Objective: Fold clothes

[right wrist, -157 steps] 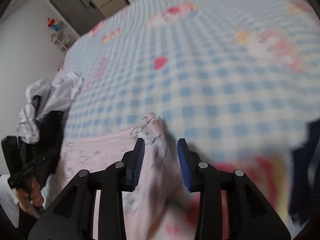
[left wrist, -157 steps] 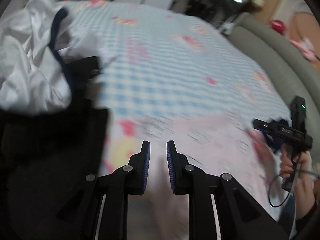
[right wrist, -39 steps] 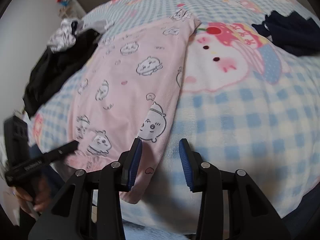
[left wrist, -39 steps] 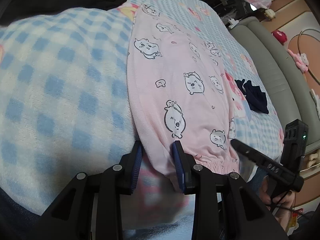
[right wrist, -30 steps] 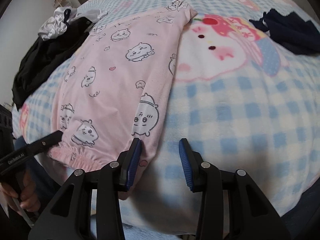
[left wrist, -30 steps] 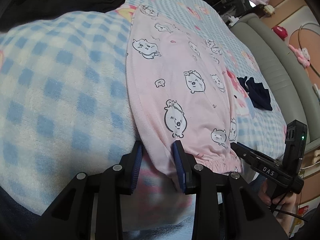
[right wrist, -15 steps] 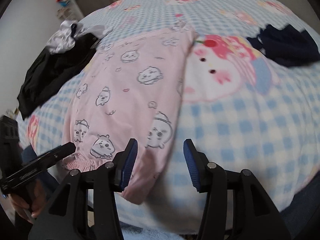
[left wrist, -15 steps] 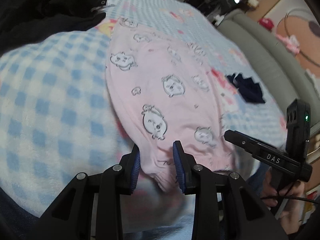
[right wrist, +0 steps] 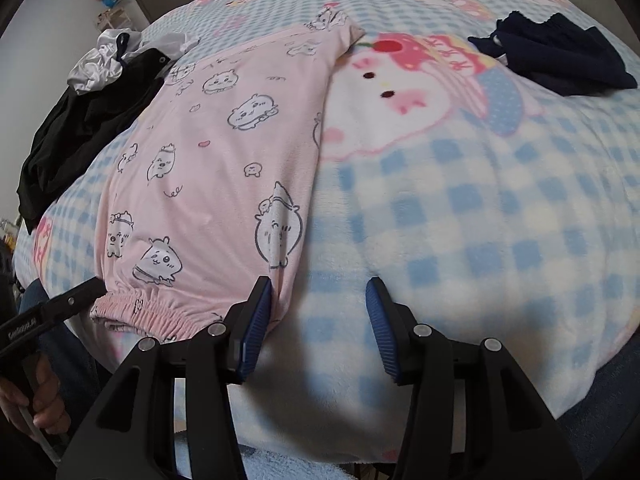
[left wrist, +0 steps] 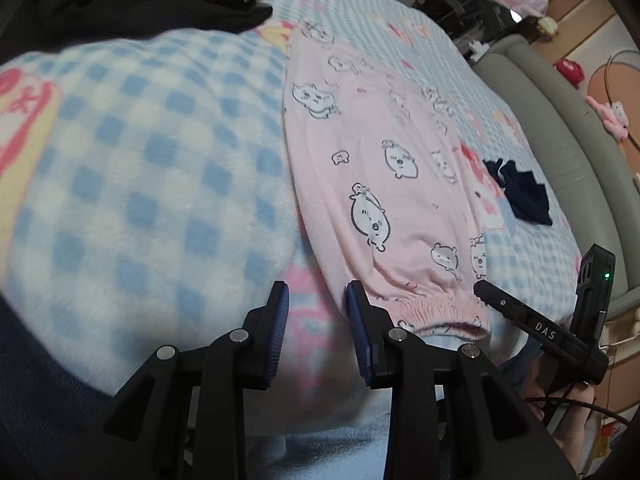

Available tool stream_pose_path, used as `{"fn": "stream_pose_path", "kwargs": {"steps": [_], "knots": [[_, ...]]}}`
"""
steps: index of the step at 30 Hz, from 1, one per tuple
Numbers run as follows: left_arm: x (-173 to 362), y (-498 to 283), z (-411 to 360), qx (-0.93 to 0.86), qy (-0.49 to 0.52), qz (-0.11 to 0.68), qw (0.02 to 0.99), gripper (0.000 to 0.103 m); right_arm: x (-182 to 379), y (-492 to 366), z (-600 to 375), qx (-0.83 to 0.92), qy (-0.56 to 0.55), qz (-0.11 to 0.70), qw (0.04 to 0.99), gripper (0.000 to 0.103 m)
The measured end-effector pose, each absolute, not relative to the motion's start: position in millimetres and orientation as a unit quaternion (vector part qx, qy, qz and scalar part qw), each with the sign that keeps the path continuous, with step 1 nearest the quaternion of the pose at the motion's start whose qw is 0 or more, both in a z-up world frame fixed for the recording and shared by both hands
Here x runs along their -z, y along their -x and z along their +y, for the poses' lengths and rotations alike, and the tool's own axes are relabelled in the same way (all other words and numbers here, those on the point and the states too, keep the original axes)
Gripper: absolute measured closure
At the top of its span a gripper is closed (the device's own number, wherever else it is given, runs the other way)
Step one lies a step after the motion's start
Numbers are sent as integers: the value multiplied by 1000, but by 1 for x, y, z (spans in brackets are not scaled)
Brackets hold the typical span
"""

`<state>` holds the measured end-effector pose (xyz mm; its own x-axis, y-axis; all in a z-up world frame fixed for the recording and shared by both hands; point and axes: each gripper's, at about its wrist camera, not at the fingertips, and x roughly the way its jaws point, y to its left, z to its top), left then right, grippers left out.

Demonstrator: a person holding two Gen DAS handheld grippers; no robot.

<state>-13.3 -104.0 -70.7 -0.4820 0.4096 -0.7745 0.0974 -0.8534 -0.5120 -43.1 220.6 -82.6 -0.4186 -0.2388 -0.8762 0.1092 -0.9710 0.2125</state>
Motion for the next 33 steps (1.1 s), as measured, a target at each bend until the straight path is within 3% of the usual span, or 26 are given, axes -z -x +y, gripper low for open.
{"fn": "stream_pose_path", "kwargs": {"steps": [5,14,19,22,23,24,25,27,33], "knots": [[80,12,-116,-768,488,-372,185,73,66,36,227,832,-522,-115,150,53],[101,26,-108,-750,523,-369,169,69,92,39,204,789,-555,-142,223,46],[90,23,-101,-779,508,-336,146,69,93,39,205,787,-550,-151,234,57],[97,27,-95,-764,522,-342,166,63,96,39,210,783,-550,-168,237,56],[99,28,-94,-759,526,-344,172,66,101,41,210,779,-554,-173,238,54],[93,27,-93,-768,518,-336,171,80,104,42,210,777,-555,-173,241,54],[88,25,-91,-776,511,-327,170,83,103,42,210,777,-553,-172,245,57],[72,20,-89,-791,496,-314,174,85,96,39,210,778,-547,-172,257,76],[46,7,-94,-796,480,-318,185,85,75,23,213,779,-539,-162,277,85]]}}
